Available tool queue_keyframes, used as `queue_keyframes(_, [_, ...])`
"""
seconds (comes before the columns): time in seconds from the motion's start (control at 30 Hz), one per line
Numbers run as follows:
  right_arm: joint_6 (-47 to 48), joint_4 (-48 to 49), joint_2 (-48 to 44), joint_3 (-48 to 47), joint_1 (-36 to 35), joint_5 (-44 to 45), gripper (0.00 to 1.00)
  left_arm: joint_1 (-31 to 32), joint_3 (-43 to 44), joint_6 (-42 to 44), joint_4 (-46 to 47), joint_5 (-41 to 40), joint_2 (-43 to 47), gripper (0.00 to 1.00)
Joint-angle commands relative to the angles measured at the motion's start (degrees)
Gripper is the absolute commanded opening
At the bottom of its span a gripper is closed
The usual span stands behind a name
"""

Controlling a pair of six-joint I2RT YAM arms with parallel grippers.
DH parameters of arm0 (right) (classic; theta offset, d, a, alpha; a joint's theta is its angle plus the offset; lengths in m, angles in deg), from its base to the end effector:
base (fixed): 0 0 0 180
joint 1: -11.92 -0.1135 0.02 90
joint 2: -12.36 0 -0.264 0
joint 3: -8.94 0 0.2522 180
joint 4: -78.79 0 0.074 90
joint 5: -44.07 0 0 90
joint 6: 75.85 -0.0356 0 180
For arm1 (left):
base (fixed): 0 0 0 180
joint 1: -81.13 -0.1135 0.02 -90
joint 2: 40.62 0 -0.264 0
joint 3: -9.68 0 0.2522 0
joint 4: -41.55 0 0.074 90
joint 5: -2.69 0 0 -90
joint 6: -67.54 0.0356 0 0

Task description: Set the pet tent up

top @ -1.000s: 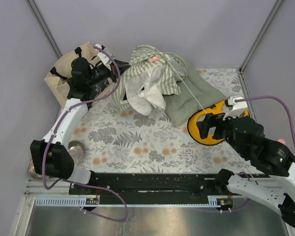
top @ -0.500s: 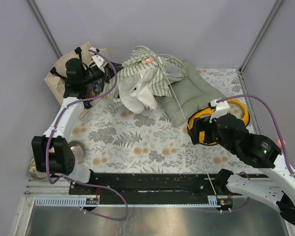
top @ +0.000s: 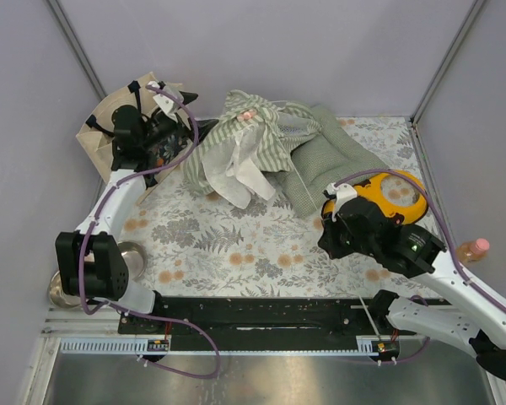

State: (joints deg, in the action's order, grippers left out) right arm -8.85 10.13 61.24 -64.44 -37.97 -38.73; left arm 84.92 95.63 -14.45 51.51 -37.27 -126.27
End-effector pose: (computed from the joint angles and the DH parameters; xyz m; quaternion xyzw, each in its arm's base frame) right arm 0.1028 0.1151 0.3408 -0.1899 0.8997 0.1844 0.3470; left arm 0.3449 -0.0502 0.3953 0.3826 0.5444 -0.2453 0.7050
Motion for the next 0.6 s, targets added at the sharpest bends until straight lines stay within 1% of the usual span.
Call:
queue_keyframes(0.0, [-0.99, 5.85, -2.04, 0.02, -0.12, -1.93, 0.00, -0.28, -4.14, -11.49, 13.09, -9.59, 3.63, 0.99])
queue_keyframes(0.1, [-2.56, 8.39, -3.00, 0.37, -0.12, -1.23, 0.00, -0.10, -5.21, -19.14, 12.67, -13.99, 6.45, 0.99])
queue_keyframes(0.2, [-4.59, 11.55, -4.67, 1.60, -0.12, -0.44, 0.00, 0.51, -4.86, -27.84, 6.80, -20.23, 9.44, 0.99])
queue_keyframes(0.27, [-4.94, 13.05, -5.29, 1.78, -0.12, -0.43, 0.00, 1.30, -4.60, -30.85, 1.70, -24.44, 12.33, 0.99])
queue_keyframes(0.37, [-5.12, 14.20, -4.50, 0.91, -0.12, -0.78, 0.00, 3.58, -4.33, -33.31, -3.58, -29.98, 16.20, 0.99])
queue_keyframes(0.47, [-4.60, 16.74, -2.66, 0.55, -0.03, -3.24, 0.00, 5.52, -2.58, -37.79, -7.19, -29.30, 17.35, 0.99])
queue_keyframes(0.57, [-3.28, 21.13, -0.38, 0.29, -0.12, -7.01, 0.00, 10.17, 0.84, -38.95, -13.33, -26.32, 15.43, 0.99])
